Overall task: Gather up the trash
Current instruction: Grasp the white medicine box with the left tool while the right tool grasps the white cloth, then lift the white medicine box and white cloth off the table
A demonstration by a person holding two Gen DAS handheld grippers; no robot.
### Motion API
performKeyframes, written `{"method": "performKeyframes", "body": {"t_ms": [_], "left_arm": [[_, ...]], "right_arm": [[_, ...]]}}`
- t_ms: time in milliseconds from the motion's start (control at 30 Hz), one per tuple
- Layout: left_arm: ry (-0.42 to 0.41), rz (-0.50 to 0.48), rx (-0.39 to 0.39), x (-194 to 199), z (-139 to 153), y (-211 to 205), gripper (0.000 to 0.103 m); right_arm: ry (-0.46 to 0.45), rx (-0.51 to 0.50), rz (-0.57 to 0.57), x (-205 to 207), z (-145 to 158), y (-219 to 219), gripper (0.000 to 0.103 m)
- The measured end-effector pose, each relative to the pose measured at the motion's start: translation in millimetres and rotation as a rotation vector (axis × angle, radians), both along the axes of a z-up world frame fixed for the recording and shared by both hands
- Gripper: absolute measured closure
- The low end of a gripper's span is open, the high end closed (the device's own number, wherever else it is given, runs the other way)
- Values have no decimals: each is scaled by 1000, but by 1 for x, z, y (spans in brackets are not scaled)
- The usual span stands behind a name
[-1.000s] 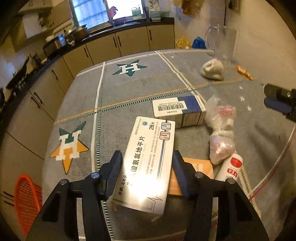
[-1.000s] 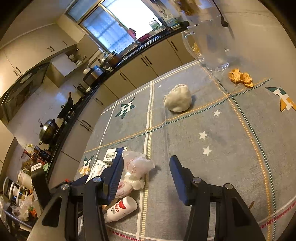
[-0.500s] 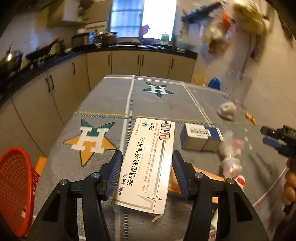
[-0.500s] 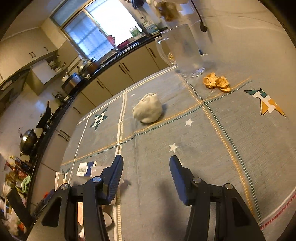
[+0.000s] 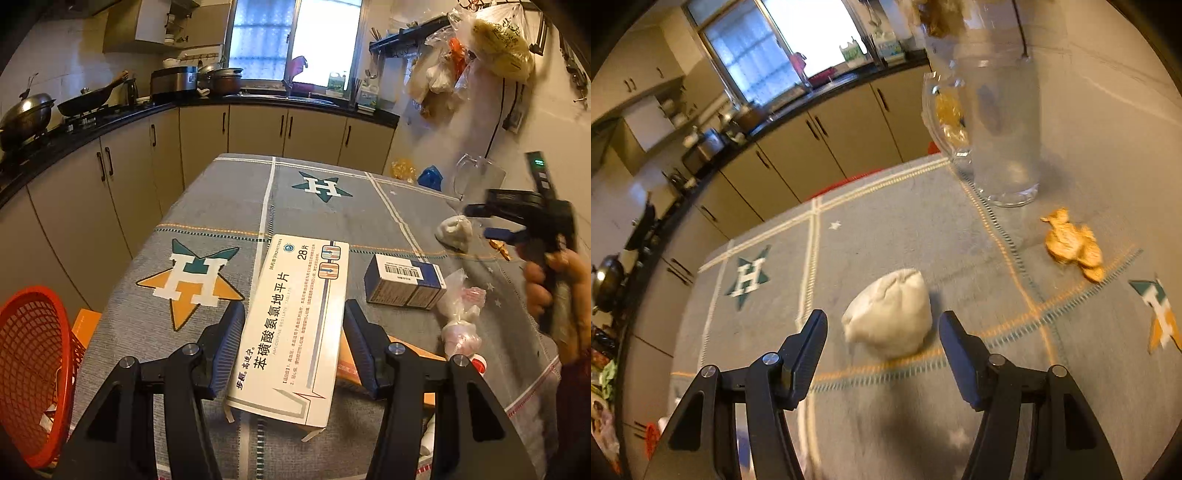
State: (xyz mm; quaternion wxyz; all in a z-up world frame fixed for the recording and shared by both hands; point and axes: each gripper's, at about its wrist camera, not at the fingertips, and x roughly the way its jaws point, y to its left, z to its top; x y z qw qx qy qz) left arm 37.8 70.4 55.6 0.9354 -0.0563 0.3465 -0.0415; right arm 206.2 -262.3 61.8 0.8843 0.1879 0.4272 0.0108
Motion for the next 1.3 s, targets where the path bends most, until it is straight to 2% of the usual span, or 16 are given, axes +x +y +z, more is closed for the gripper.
{"method": "performKeyframes", "body": {"t_ms": [67,100,133,233,400,567,767,1033,1300], "left_arm": [[0,0,6,0,0,-1,49],[2,-1,6,1,0,-1,49],[5,-3,5,1,-1,-1,49],[7,-4,10,2,-1,-3,49],[1,2,21,2,-1,-6,49],[-1,16,27,1,-3,-5,49],[-12,33,52,-2,-3,-7,49],[-20,56,72,-2,-4,-5,49],[-20,65,83,-2,-5,-3,49]], "right_arm": [[38,-10,4,14,-13,3,36],[49,-10,9,17,-18,6,42],[58,-18,15,19,-22,8,54],[38,-39,28,13,-22,13,69],[-31,-72,59,-27,1,28,71],[-174,-107,117,-99,34,59,71],[-262,-209,171,-159,34,104,71],[-296,-341,185,-176,27,127,71],[-324,-375,211,-184,28,136,71]]}}
